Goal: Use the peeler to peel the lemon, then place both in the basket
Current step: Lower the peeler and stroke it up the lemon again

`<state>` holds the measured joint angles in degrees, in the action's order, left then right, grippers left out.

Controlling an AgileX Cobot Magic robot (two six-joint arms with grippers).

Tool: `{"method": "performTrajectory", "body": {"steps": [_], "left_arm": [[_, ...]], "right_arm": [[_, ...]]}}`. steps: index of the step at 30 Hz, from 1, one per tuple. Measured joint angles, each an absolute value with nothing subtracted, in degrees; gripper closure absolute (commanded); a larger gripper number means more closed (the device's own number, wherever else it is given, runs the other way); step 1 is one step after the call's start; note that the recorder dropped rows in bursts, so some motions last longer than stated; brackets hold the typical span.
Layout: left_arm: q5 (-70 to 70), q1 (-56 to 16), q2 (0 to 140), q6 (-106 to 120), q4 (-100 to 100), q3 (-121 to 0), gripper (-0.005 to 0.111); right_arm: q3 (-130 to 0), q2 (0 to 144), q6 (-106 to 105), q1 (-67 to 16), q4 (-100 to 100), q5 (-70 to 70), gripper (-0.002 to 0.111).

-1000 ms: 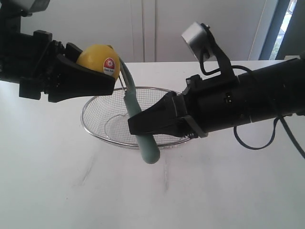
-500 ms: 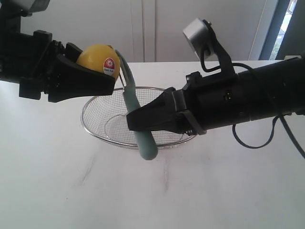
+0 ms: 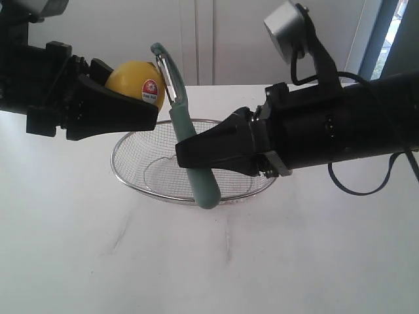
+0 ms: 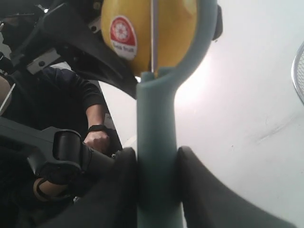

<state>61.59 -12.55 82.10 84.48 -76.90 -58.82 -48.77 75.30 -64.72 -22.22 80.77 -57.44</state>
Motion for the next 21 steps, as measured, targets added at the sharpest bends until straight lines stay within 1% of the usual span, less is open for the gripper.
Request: {"method": "performTrajectory", "body": {"steps": [8,17,21], "left_arm": [[61.6,-12.5,82.1,84.5,-76.9,-58.8,0.107],[61.6,-12.5,82.1,84.5,-76.9,-58.8,0.107],[61.6,-12.5,82.1,84.5,-76.9,-58.8,0.107]], "right_arm": [[-48.8,75.3,-64.9,-22.2,80.8,-57.0,0.108],[-48.8,75.4,-60.6,-22.2,78.0,-52.3,0.108],[-48.8,78.2,-59.6,-22.2,77.9,-52.7,0.108]]}}
